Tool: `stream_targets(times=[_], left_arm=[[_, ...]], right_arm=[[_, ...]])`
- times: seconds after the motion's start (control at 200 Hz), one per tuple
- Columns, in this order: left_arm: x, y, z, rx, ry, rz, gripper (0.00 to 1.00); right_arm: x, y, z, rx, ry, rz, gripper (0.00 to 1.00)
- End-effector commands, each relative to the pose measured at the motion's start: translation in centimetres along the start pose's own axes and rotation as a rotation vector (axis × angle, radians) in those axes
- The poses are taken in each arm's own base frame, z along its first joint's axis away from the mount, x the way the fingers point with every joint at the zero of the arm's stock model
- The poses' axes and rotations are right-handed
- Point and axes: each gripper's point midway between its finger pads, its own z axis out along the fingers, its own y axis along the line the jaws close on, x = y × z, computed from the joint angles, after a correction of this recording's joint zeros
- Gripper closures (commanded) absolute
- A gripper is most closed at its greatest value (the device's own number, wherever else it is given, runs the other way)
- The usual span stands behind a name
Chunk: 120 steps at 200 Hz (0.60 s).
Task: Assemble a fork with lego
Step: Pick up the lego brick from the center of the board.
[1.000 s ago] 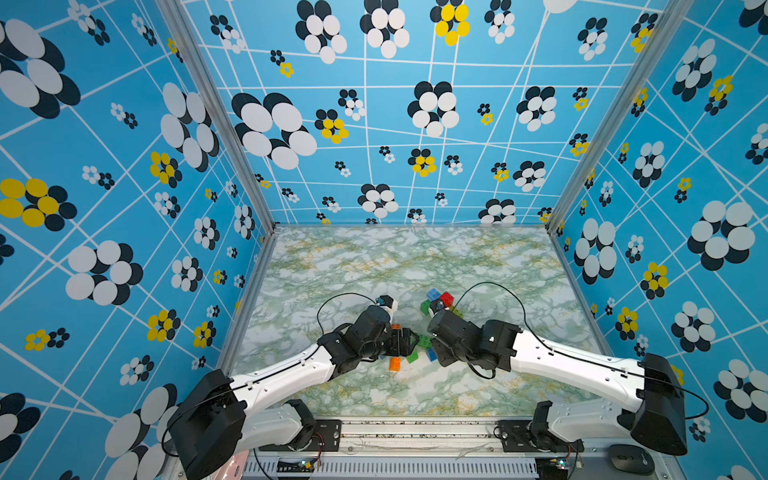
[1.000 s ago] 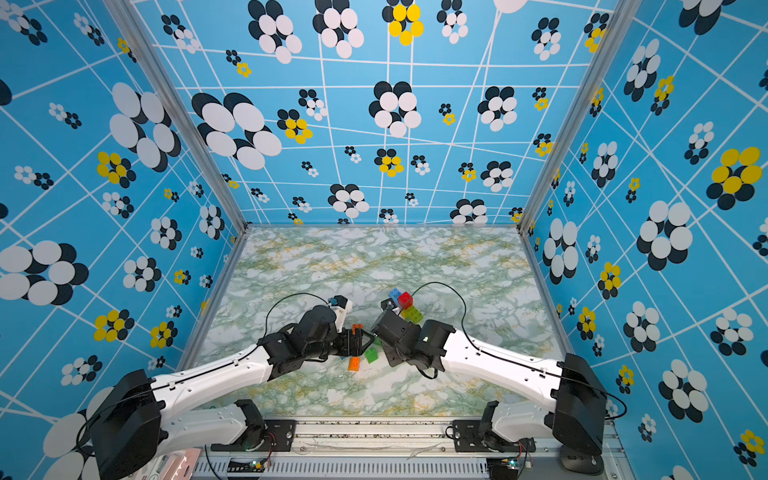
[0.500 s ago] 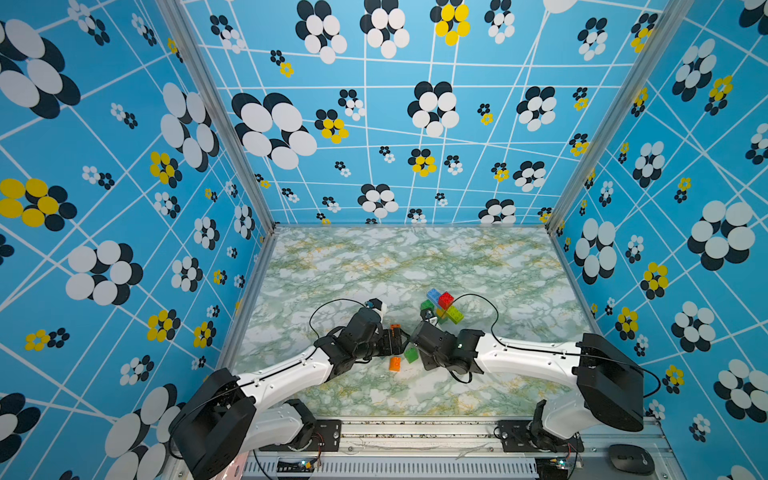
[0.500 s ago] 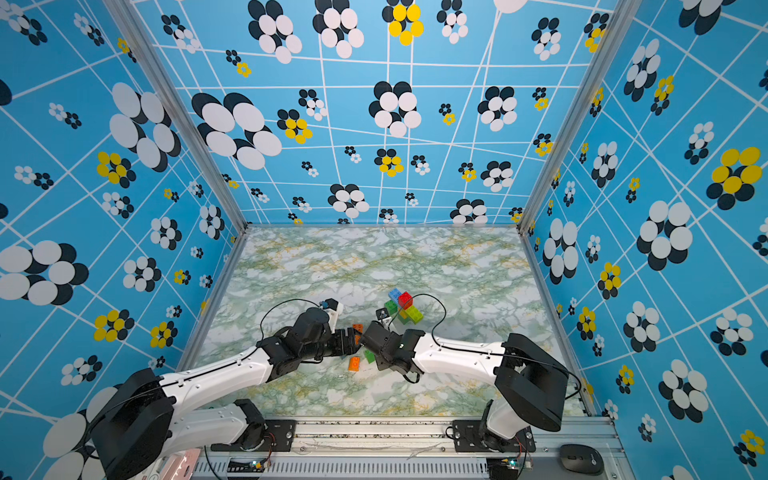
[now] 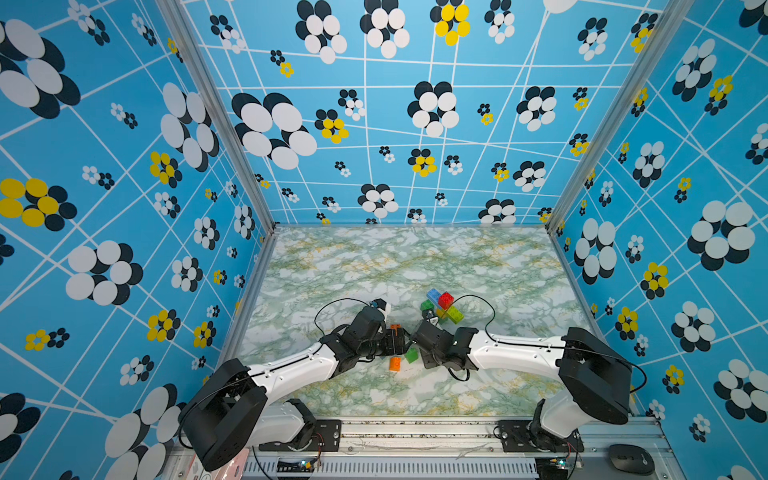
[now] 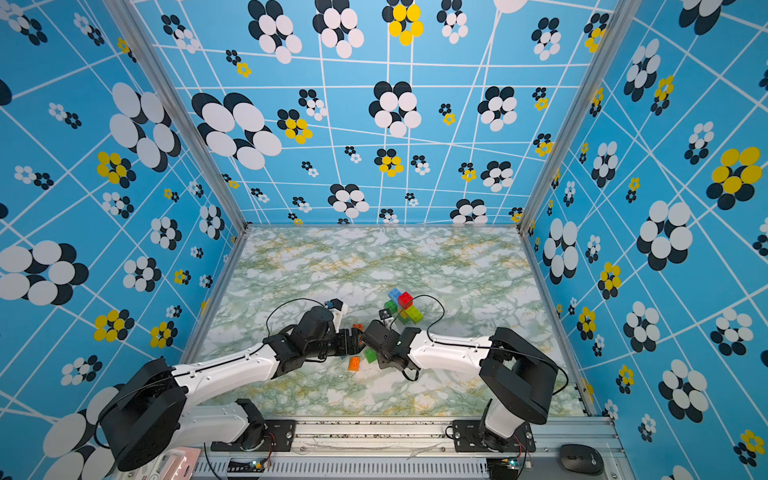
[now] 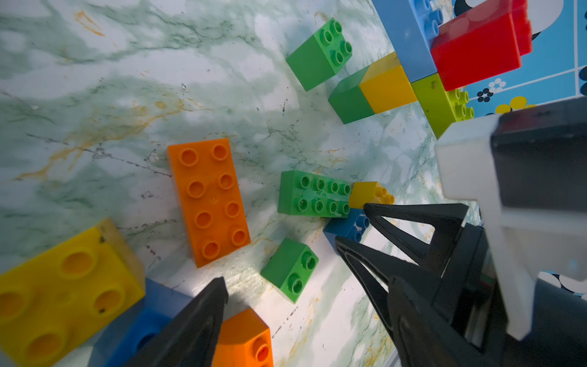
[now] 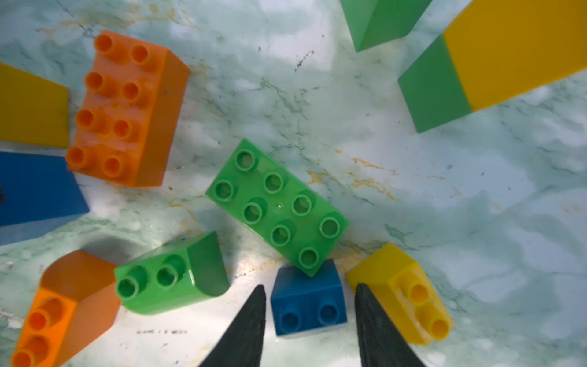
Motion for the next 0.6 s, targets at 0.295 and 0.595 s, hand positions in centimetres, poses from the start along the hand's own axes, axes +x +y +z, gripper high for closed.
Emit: stream_targets(times=[0.295,0.595], left_arm=[[-1.0,-1.1,0.0,0.026,-0.015,0.026,0.17],[-2.6,-1.8,-0.5,0.029,-0.040,0.048,0.17]], right_arm=[[0.9,-0.2,1.2,0.004,0.036,0.008,0.60],[-0.5,-0.3,-1.0,-0.023,-0.021,-0.001,0.70]])
